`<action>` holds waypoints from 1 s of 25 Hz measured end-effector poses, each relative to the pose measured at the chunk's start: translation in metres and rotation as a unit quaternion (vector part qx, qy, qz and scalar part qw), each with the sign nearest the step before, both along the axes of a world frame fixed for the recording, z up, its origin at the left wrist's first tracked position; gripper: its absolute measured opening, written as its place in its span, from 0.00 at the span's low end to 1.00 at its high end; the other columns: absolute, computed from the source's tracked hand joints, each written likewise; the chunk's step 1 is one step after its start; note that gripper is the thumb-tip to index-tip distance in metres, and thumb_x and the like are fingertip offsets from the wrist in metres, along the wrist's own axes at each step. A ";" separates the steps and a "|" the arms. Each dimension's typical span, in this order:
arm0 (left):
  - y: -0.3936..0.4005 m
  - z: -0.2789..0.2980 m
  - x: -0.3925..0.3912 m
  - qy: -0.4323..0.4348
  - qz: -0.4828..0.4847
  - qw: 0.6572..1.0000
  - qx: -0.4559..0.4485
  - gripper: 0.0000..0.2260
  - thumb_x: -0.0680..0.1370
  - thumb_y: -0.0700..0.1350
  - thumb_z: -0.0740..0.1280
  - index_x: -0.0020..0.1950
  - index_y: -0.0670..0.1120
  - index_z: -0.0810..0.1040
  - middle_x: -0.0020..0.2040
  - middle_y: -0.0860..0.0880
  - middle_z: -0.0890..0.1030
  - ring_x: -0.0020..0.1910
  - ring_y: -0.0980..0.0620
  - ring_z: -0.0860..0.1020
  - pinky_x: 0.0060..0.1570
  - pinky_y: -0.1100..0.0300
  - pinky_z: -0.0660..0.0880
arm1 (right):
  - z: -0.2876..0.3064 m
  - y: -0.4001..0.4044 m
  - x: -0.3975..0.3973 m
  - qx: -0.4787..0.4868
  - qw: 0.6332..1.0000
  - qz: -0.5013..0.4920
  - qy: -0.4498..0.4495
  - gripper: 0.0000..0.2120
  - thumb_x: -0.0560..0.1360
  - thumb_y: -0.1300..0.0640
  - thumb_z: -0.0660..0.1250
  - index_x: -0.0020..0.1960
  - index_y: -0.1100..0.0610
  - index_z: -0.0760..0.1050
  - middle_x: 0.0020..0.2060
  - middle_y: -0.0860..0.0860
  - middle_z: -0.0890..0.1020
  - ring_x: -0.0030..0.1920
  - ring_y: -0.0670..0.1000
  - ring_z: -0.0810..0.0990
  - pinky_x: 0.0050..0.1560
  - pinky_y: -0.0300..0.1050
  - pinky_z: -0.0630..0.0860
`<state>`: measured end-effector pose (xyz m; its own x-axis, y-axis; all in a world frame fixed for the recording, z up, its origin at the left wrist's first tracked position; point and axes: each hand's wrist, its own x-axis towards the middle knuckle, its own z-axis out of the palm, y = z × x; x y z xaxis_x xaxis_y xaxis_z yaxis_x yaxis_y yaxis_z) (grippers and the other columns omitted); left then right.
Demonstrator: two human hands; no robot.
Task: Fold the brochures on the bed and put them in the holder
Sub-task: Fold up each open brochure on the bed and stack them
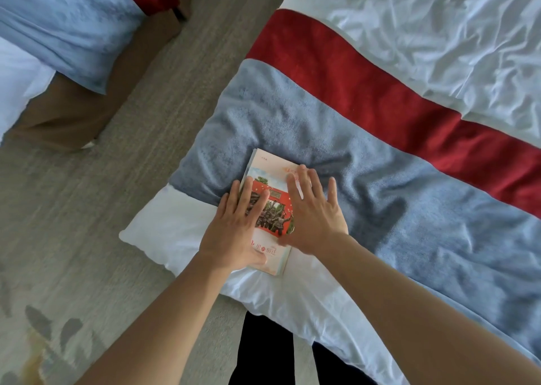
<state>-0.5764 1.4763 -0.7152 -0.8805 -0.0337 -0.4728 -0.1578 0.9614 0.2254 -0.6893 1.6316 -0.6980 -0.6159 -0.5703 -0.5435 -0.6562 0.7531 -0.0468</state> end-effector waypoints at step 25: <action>0.012 0.017 -0.024 0.027 0.194 0.981 -0.007 0.54 0.65 0.59 0.78 0.81 0.49 0.49 0.57 0.41 0.71 0.54 0.40 0.74 0.54 0.46 0.72 | -0.002 -0.006 0.054 -0.217 0.900 -0.364 -0.102 0.46 0.71 0.60 0.73 0.80 0.49 0.50 0.56 0.53 0.64 0.51 0.62 0.76 0.54 0.53 0.75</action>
<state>-0.6001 1.4887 -0.6978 -0.8239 -0.3773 -0.4229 -0.5004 0.8347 0.2300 -0.6354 1.6253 -0.6999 -0.8245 -0.2424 -0.5113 0.0585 0.8622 -0.5031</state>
